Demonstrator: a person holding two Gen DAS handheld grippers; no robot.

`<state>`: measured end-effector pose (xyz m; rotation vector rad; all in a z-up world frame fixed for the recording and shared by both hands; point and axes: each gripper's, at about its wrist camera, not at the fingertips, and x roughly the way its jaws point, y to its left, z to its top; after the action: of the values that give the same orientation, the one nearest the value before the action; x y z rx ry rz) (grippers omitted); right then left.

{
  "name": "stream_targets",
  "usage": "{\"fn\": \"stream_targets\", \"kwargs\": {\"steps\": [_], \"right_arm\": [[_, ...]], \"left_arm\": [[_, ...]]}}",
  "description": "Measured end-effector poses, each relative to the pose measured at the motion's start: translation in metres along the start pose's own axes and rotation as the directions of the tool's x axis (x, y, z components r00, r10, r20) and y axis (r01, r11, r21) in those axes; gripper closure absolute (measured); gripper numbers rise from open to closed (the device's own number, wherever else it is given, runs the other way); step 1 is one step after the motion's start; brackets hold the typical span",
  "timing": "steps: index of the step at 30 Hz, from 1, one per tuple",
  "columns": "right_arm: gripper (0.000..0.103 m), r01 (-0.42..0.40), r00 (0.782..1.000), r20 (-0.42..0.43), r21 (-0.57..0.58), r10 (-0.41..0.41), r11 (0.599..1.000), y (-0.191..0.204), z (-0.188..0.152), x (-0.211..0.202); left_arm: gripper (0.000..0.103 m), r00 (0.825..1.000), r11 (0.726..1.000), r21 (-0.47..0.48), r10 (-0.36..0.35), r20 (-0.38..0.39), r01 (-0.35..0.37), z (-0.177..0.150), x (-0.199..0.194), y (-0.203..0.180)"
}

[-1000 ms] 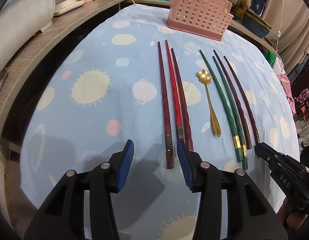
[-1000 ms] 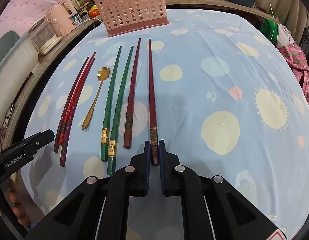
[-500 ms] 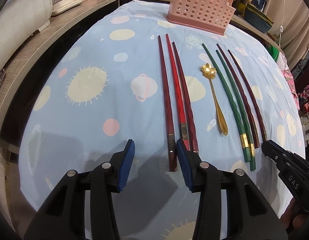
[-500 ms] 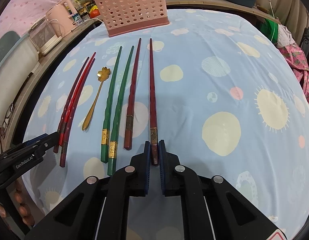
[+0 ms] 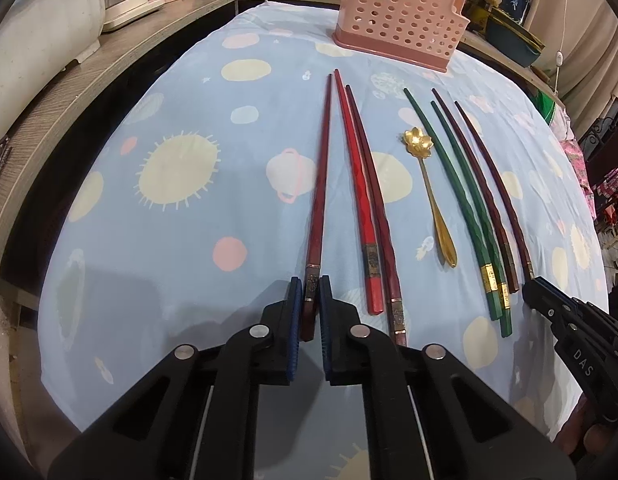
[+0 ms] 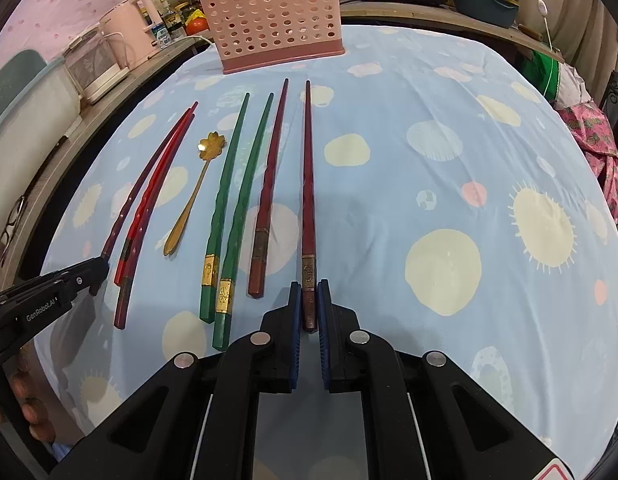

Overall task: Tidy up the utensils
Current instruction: 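Grasp a dark-red chopstick with the left tool while the right tool grasps another, then lift both dark-red chopsticks and carry them to the pink holder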

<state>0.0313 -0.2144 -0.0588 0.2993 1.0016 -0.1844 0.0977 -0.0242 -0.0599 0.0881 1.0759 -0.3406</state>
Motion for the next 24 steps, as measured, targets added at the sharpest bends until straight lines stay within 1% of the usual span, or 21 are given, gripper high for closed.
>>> {"fn": "stream_targets", "kwargs": {"steps": [7,11,16,18,24], "right_arm": [[0.096,-0.014,1.0,-0.001,0.01,0.014,1.0,-0.002,-0.002,-0.009],[0.096,-0.018,1.0,0.02,0.013,0.017,1.0,-0.004,0.0,-0.021],[0.096,-0.025,0.998,0.059,0.032,0.024,0.999,-0.008,0.007,-0.037],[0.096,-0.035,0.996,0.079,0.045,0.031,0.998,-0.01,0.012,-0.045],[0.096,-0.052,0.985,0.167,0.063,0.041,0.997,-0.015,0.029,-0.076]], "left_arm": [[0.096,1.0,1.0,-0.014,-0.008,0.0,0.008,0.001,-0.008,0.004],[0.096,1.0,1.0,-0.026,-0.007,0.016,0.007,0.003,-0.019,0.008],[0.096,0.999,0.999,-0.047,-0.008,0.049,0.01,0.009,-0.035,0.014],[0.096,0.998,0.998,-0.061,-0.019,0.053,0.023,0.012,-0.041,0.016],[0.096,0.993,0.996,-0.073,-0.033,0.111,0.041,0.027,-0.063,0.02]]}}
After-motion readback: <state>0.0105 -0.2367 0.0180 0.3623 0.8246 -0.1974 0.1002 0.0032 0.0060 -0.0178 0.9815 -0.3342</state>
